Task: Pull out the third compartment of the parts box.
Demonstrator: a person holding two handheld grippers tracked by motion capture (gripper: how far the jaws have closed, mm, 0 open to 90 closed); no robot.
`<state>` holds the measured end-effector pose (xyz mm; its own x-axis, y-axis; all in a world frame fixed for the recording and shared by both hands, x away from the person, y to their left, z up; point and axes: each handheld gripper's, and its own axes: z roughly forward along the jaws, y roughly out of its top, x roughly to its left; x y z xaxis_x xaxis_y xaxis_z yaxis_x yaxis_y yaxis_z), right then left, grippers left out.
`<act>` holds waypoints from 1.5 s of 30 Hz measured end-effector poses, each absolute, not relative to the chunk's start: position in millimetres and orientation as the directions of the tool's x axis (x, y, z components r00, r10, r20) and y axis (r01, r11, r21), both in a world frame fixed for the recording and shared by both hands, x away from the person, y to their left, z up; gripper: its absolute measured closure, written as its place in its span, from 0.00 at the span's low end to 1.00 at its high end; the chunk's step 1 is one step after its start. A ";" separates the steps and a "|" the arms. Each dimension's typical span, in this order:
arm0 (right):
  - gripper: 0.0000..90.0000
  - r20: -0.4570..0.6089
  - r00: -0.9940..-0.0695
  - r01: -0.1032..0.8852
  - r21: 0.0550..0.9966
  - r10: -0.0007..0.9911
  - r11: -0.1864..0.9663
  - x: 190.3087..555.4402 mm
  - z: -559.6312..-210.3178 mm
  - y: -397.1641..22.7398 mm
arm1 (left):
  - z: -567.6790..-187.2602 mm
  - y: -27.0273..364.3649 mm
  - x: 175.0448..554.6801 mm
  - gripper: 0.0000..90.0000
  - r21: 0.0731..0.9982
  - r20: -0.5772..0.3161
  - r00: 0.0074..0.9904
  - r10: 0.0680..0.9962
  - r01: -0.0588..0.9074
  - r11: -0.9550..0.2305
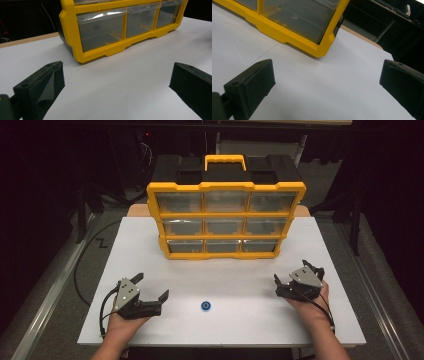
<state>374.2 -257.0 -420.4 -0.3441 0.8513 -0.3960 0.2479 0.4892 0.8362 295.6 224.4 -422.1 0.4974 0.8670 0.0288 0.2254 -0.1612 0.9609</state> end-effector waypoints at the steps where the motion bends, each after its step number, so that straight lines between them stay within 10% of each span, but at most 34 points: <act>1: 0.01 -0.400 -0.343 0.248 0.834 0.850 0.493 374.0 -420.3 -257.1 | -422.1 224.1 295.6 0.00 0.961 0.031 0.498 0.867 0.224 -0.164; 45: 0.02 -0.731 -0.313 0.135 0.597 0.606 0.790 365.4 -423.2 -231.1 | -423.6 223.8 295.6 0.00 0.956 0.048 0.494 0.868 0.229 -0.183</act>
<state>365.4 -231.1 -423.2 -0.3129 0.6063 -0.7311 0.1354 0.7904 0.5975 295.6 223.8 -423.6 0.4943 0.8680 0.0476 0.2292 -0.1829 0.9560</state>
